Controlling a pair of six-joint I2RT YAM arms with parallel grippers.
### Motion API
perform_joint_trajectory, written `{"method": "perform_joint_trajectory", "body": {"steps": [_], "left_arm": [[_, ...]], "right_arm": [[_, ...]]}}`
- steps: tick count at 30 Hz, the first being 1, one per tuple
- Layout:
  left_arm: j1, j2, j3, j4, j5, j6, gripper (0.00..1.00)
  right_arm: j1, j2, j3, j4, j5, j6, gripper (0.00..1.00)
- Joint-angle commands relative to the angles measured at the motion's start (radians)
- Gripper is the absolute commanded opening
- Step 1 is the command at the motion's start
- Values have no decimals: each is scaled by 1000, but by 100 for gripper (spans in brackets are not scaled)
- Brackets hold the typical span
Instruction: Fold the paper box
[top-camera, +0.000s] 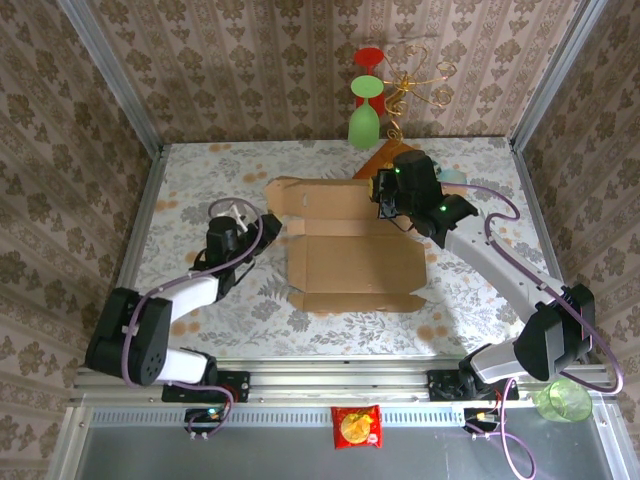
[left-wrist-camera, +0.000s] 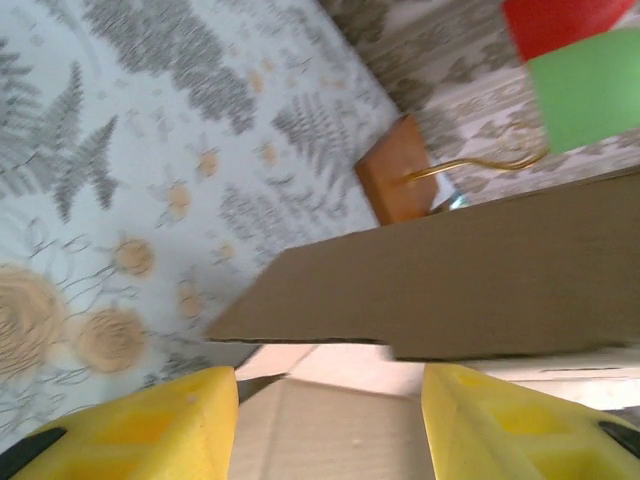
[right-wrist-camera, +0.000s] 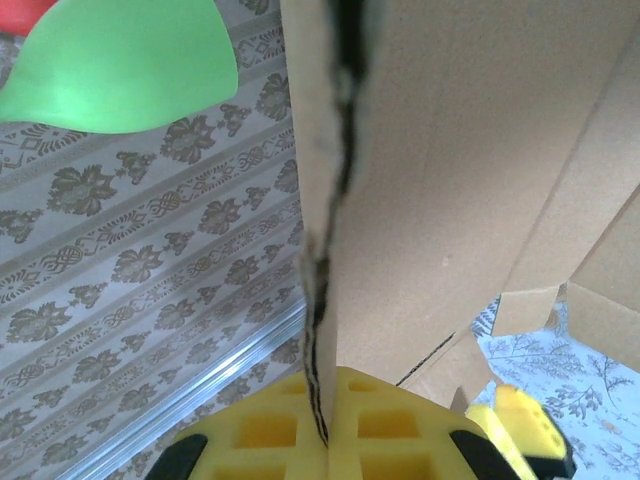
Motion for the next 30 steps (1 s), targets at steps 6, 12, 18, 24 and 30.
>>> {"method": "perform_joint_trajectory", "body": {"steps": [6, 12, 18, 24, 30], "left_arm": [[-30, 176, 24, 194, 85, 78, 56], [-68, 268, 79, 279, 78, 77, 55], [-142, 217, 111, 172, 36, 117, 49], [-195, 145, 148, -80, -53, 199, 46], [-213, 185, 206, -188, -95, 240, 45]], "right_arm": [[-15, 21, 31, -4, -44, 33, 0], [-15, 26, 15, 8, -58, 46, 0], [-21, 38, 1, 43, -58, 48, 0], [-20, 54, -3, 70, -68, 49, 0], [-13, 57, -8, 76, -74, 52, 0]]}}
